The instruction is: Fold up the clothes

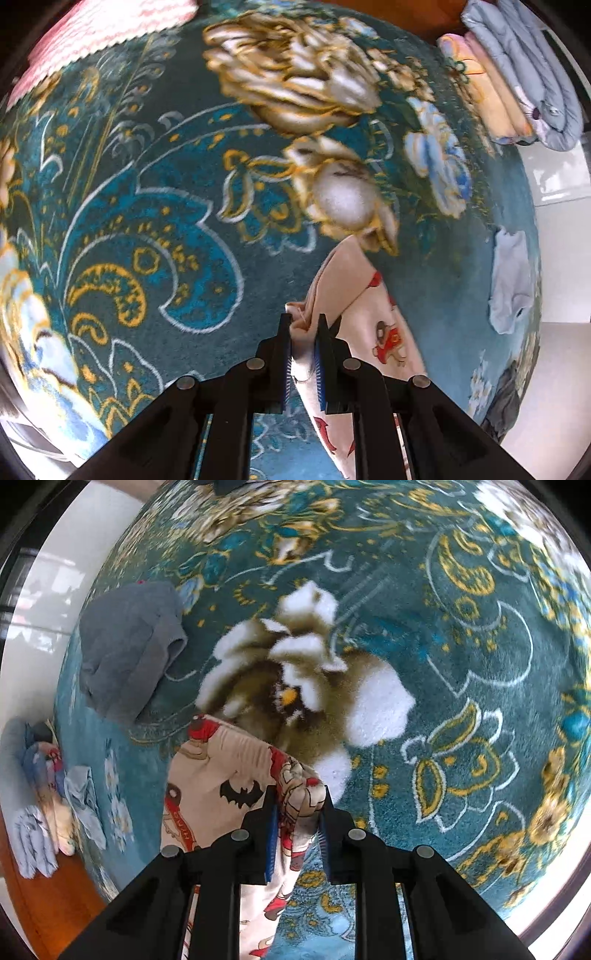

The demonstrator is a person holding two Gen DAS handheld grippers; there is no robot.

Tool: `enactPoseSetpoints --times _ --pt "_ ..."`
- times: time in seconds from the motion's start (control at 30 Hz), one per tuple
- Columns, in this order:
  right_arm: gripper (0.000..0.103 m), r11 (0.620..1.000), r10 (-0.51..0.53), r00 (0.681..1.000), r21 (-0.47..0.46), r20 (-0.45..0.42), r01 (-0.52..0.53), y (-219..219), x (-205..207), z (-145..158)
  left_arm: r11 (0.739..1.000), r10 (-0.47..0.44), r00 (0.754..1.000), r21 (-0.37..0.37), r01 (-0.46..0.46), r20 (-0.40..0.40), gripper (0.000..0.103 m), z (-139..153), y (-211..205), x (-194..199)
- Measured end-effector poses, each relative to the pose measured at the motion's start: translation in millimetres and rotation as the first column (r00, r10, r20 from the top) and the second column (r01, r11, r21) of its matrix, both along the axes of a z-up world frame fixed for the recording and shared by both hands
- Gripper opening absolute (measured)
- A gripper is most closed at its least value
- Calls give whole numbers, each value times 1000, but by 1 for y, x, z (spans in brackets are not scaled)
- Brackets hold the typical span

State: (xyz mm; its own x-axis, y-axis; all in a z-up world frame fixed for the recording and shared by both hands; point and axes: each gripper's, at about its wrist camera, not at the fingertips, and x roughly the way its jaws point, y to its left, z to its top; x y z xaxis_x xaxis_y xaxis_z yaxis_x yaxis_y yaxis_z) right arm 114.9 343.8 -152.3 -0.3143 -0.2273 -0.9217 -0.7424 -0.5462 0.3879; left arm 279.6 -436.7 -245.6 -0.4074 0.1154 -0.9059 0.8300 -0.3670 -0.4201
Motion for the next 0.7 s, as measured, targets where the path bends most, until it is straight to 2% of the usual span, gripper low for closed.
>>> enactPoseSetpoints --times 0.07,0.17,0.3,0.37,0.4,0.43,0.5,0.53,0.63,0.7 --pt "26 1000 13 1000 16 1 -13 -1 -1 8 1000 -9 1000 -3 9 2 12 4 1 -4" --pt "34 995 21 1000 95 9 -22 0 1 28 1000 -5 1000 8 5 18 12 -5 2 -3" --pt "34 990 68 997 122 -35 -64 -8 -8 61 1000 20 1000 24 -20 -1 12 -10 -1 4" --pt "34 981 177 982 98 -70 -169 -28 -32 65 1000 15 1000 17 -15 -16 12 -7 2 7" --pt "34 968 244 966 88 -84 -237 -42 -45 65 1000 13 1000 14 -13 -18 12 -6 2 6" --pt "34 941 335 937 84 -97 -328 -65 -60 67 1000 10 1000 12 -10 -19 12 -5 2 5" --pt "34 853 522 845 90 -118 -514 -122 -88 66 1000 3 1000 9 -3 -22 12 -7 4 5" --pt "34 791 612 781 90 -123 -606 -157 -98 63 1000 8 1000 14 -8 -26 12 -8 4 5" --pt "34 563 820 552 41 -148 -825 -264 -117 45 998 52 997 45 -50 -48 13 -15 1 8" --pt "34 371 918 362 27 -163 -928 -332 -117 32 993 100 993 73 -96 -64 13 -21 -1 14"
